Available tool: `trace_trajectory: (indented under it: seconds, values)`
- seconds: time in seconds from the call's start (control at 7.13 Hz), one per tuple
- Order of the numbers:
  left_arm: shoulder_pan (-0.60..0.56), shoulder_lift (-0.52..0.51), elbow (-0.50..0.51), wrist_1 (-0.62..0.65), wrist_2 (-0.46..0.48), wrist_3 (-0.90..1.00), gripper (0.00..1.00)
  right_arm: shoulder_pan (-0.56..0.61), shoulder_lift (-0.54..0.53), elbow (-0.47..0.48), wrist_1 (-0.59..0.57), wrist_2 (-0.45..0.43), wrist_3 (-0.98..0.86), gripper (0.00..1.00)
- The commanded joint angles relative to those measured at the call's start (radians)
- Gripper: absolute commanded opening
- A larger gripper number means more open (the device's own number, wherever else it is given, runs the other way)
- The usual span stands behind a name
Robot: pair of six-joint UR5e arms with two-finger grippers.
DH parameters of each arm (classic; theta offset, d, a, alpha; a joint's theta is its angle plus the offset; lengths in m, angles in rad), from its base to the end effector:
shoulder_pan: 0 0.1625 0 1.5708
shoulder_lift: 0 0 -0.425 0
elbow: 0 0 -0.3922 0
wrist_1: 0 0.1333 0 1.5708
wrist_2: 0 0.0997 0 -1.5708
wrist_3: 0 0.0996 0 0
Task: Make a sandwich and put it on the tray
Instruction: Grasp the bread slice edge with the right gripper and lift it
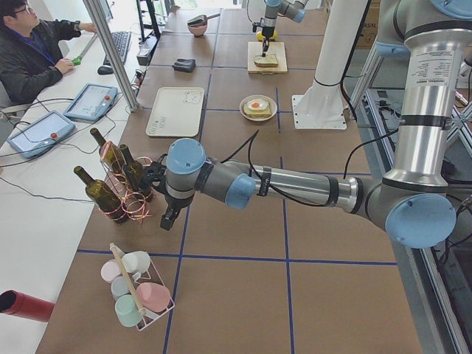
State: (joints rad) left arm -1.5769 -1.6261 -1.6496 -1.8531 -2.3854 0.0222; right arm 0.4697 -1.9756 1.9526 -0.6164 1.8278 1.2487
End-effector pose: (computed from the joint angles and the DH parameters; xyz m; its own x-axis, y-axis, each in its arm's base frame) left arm -0.0641 -0.5306 0.5566 0.6879 0.3103 -0.6561 -0.0097 0.9079 0.4191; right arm -0.2735 -0.2599 0.5396 0.5857 -0.0460 0.8092 -0.0743 0.9911 0.1102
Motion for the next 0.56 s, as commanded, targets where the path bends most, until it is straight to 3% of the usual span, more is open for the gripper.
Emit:
trace_trajectory:
  seconds: [0.0, 0.42]
  values:
    - [0.000, 0.000, 0.001, 0.000, 0.000, 0.001, 1.00, 0.003, 0.003, 0.022, 0.001, 0.010, 0.000, 0.00]
    - [0.000, 0.000, 0.001, 0.000, 0.000, 0.001, 1.00, 0.003, 0.018, 0.089, 0.001, 0.030, 0.003, 0.00]
